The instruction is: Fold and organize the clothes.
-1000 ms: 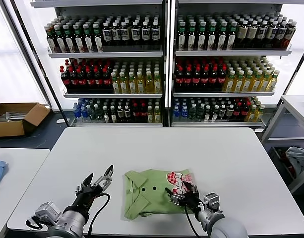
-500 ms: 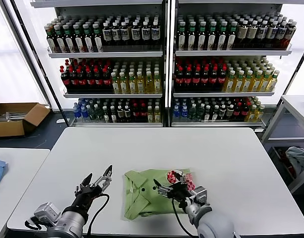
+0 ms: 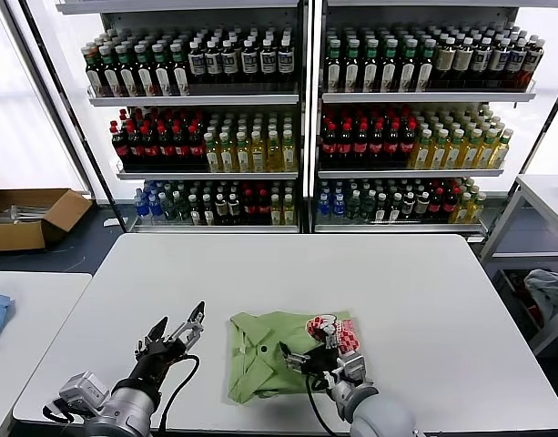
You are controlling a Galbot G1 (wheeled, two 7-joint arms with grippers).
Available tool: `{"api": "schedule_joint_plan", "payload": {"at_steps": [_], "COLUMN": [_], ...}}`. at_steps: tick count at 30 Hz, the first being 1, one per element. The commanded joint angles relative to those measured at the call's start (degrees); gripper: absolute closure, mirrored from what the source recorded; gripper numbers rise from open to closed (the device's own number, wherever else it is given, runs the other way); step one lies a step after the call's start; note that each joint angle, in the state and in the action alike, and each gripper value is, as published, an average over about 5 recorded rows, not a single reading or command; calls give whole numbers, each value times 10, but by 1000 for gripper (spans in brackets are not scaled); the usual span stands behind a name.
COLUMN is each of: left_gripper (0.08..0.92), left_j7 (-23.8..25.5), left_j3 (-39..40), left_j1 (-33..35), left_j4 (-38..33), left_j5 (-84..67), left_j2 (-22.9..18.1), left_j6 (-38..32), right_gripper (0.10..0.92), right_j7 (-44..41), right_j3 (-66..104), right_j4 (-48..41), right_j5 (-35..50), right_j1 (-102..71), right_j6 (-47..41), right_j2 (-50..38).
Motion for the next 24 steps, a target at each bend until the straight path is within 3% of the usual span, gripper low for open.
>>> {"api": "schedule_joint_plan", "payload": {"at_steps": [1, 11, 24], "left_gripper": [177, 177, 177], "left_j7": [17, 124, 286], "left_j3": [-11, -56, -154], "left_j1": [-2, -8, 2], "left_j4": [6, 28, 52], "left_j5": [14, 95, 176], "left_j2": [7, 28, 32], "left_j6": [-3, -40, -91], "right_gripper": [203, 203, 203], "right_j7": [-28, -124, -200], "right_j3": [117, 367, 503], "right_j4": [116, 86, 58], "right_j5": [29, 62, 77], "right_j1": [-8, -121, -203], "right_j6": [69, 150, 182], "right_j2": [-21, -25, 20]}}
